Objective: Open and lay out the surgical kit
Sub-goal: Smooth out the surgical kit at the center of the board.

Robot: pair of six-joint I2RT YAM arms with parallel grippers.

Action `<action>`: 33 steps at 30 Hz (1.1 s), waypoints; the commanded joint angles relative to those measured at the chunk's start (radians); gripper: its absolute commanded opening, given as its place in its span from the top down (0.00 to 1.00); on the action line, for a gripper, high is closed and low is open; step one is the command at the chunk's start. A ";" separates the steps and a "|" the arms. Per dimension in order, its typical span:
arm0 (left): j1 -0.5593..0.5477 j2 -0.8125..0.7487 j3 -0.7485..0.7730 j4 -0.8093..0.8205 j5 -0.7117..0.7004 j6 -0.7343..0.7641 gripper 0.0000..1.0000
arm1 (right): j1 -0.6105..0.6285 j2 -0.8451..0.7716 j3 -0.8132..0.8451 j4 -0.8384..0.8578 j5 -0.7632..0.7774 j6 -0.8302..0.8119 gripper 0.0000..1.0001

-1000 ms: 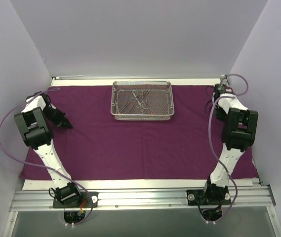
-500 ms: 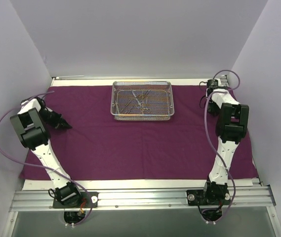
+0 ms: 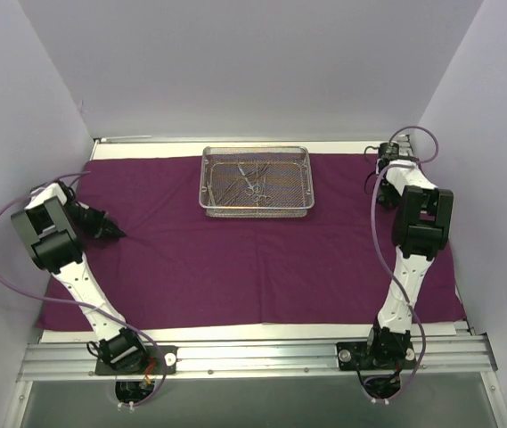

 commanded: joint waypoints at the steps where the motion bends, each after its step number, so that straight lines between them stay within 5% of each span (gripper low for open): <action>1: 0.001 -0.017 0.077 0.023 -0.212 0.064 0.91 | 0.025 0.014 0.065 -0.095 -0.015 0.013 0.76; 7: -0.078 0.021 0.335 -0.056 -0.237 0.076 0.82 | 0.096 0.008 0.161 -0.121 -0.084 0.078 0.72; 13: -0.140 0.115 0.435 -0.051 -0.203 0.059 0.80 | 0.142 0.032 0.242 -0.075 -0.204 0.124 0.65; 21: -0.163 0.245 0.579 0.110 -0.114 0.018 0.96 | 0.142 0.186 0.293 0.111 -0.344 0.190 0.91; 27: -0.152 0.406 0.785 0.032 -0.134 -0.027 0.98 | 0.100 0.259 0.297 0.103 -0.325 0.199 0.92; 33: -0.134 0.332 0.655 0.035 -0.177 -0.036 0.98 | 0.057 0.263 0.285 0.086 -0.308 0.168 0.91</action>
